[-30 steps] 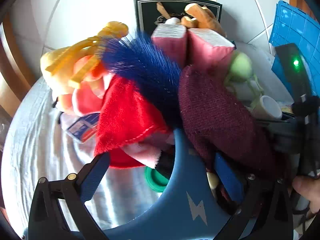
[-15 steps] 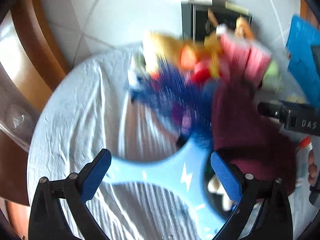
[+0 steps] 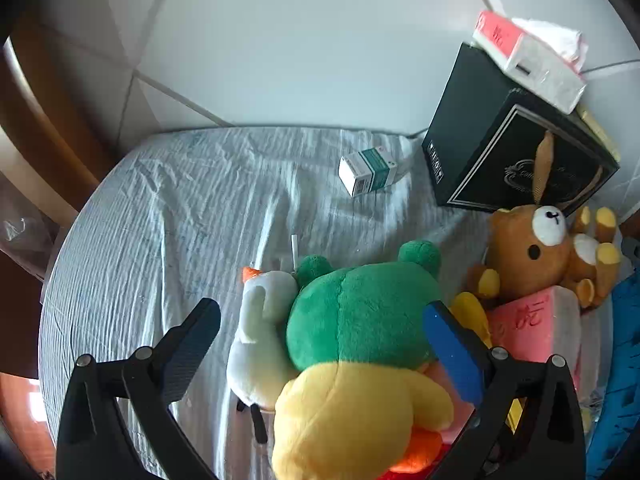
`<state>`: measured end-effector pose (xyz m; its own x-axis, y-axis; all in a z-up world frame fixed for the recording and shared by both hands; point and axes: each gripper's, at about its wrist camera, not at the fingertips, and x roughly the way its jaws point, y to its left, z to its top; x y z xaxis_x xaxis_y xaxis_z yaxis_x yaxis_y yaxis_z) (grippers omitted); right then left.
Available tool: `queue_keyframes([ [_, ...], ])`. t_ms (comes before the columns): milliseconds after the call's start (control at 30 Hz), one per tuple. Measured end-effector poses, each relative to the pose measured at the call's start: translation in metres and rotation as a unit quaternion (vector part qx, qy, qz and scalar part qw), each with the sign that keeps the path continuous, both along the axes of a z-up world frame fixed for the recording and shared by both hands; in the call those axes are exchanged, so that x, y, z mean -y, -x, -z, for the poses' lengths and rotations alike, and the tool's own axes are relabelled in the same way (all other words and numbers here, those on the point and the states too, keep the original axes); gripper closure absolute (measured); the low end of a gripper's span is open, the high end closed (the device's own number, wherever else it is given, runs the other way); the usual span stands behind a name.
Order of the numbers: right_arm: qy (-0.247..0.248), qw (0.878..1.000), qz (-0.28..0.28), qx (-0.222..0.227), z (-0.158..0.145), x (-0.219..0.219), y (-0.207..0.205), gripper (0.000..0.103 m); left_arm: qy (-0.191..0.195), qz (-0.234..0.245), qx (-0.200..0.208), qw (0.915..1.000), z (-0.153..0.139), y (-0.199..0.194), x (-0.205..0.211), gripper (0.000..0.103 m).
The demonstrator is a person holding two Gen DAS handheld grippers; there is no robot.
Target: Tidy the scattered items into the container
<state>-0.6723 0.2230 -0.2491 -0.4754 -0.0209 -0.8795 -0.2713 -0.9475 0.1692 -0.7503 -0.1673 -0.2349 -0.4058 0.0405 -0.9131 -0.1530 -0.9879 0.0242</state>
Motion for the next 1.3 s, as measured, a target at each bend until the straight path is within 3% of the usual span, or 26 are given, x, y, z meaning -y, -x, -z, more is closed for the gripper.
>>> queue_keyframes([
  [67,0.021,1.000,0.000,0.010,0.024,-0.013,0.019,0.000,0.005,-0.019,0.024,0.9995,0.020,0.015,-0.005,0.000],
  [133,0.028,1.000,0.002,0.010,0.046,-0.023,0.033,0.000,-0.024,-0.029,0.040,0.9985,0.029,0.029,-0.002,0.000],
  [200,0.018,1.000,0.009,0.011,0.064,-0.031,0.045,0.000,-0.015,-0.032,0.050,0.9981,0.034,0.041,-0.004,0.000],
  [300,0.011,0.999,0.030,0.025,0.085,-0.037,0.060,0.000,-0.005,-0.030,0.096,0.9949,0.048,0.058,-0.009,0.000],
  [367,0.034,0.997,0.049,0.046,0.102,-0.040,0.065,0.000,-0.011,-0.027,0.128,0.9913,0.059,0.065,-0.015,0.000],
  [467,0.048,0.995,0.029,0.084,0.109,-0.032,0.063,0.000,-0.010,-0.011,0.140,0.9901,0.065,0.059,-0.019,0.000],
  [533,0.068,0.990,0.008,0.121,0.116,-0.022,0.053,0.000,-0.015,0.000,0.146,0.9892,0.063,0.049,-0.020,0.000],
  [733,0.084,0.985,-0.017,0.152,0.118,0.016,-0.015,0.000,-0.041,-0.001,0.163,0.9857,0.059,0.002,-0.009,0.000],
  [933,0.117,0.977,-0.025,0.176,0.120,0.046,-0.099,0.000,-0.029,0.023,0.175,0.9839,0.052,-0.058,0.004,0.000],
  [1033,0.112,0.977,-0.026,0.177,0.115,0.058,-0.127,0.000,-0.021,0.044,0.167,0.9848,0.044,-0.085,0.008,0.000],
  [1133,0.094,0.981,-0.021,0.170,0.101,0.062,-0.140,0.000,-0.014,0.051,0.129,0.9903,0.024,-0.093,0.012,0.000],
  [1300,0.087,0.993,-0.007,0.084,0.049,0.061,-0.147,0.000,-0.016,0.060,0.020,0.9979,-0.030,-0.082,0.010,0.000],
])
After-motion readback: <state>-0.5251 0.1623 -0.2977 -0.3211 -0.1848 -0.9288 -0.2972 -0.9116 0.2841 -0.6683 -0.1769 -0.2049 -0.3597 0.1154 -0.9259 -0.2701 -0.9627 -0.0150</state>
